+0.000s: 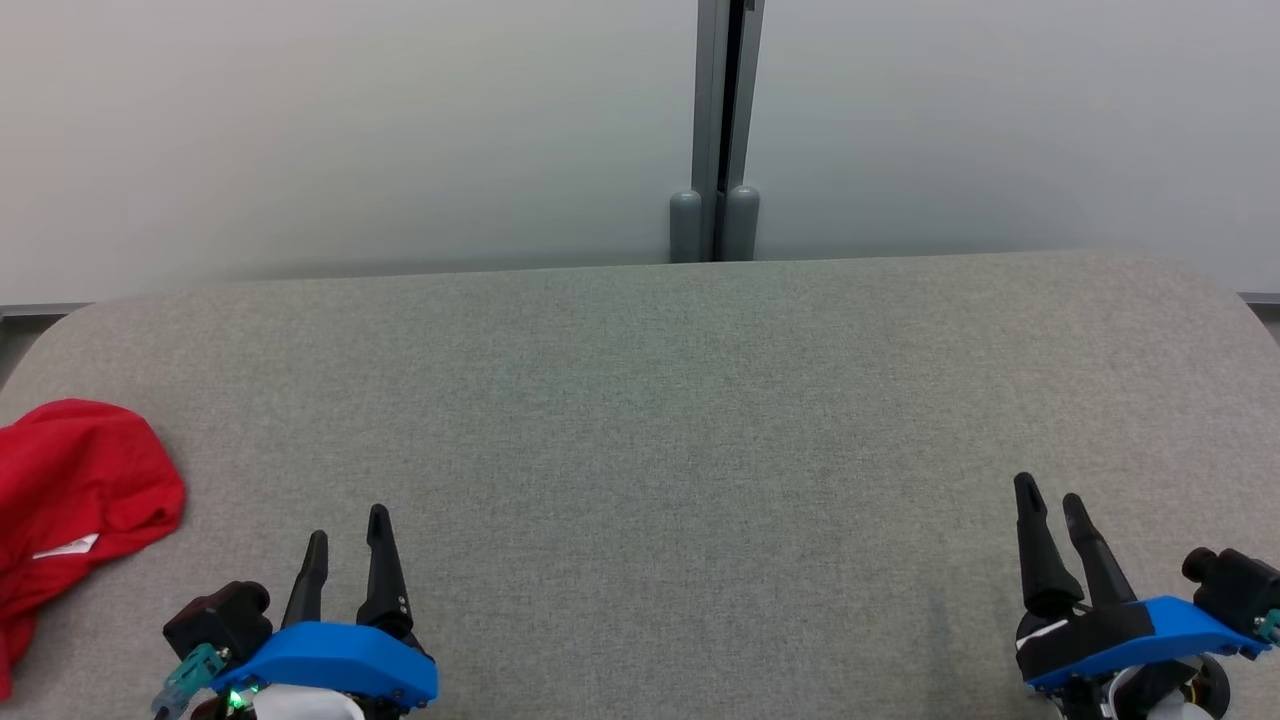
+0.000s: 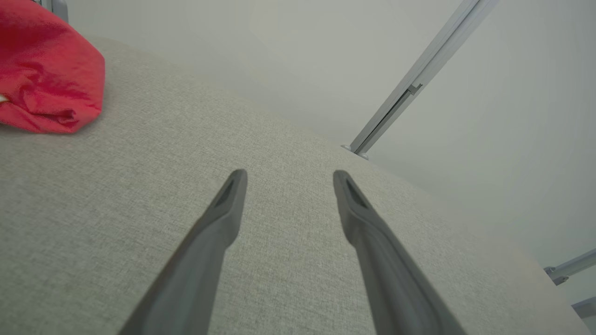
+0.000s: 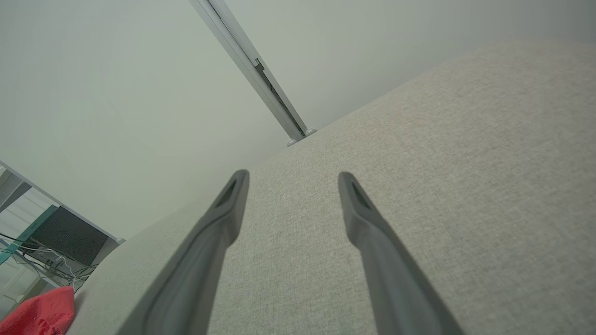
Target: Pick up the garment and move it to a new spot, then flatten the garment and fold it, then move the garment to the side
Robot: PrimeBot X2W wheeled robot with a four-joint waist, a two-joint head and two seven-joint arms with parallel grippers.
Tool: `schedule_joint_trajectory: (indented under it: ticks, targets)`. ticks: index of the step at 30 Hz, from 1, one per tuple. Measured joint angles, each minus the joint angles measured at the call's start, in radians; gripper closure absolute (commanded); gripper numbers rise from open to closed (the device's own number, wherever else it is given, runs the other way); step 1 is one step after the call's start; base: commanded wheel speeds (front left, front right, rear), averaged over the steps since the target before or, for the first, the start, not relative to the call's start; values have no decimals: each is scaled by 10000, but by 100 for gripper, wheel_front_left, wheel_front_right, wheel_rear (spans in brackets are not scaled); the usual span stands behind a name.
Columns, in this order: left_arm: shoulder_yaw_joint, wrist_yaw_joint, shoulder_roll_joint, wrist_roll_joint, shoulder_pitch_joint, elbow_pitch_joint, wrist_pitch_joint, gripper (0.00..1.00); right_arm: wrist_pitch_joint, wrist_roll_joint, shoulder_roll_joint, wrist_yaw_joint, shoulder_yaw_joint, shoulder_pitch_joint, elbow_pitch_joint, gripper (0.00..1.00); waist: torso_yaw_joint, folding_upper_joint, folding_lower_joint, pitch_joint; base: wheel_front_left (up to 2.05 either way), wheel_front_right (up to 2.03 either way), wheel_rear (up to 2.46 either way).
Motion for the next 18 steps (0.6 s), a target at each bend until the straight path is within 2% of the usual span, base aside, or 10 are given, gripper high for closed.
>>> schedule_joint_trajectory:
  ticks: [18]
  targets:
    - [-328, 268, 8, 1789, 16, 328, -449, 0, -462, -2004, -36, 12, 6, 55, 433, 0, 26, 0, 0, -21, 0, 0, 0]
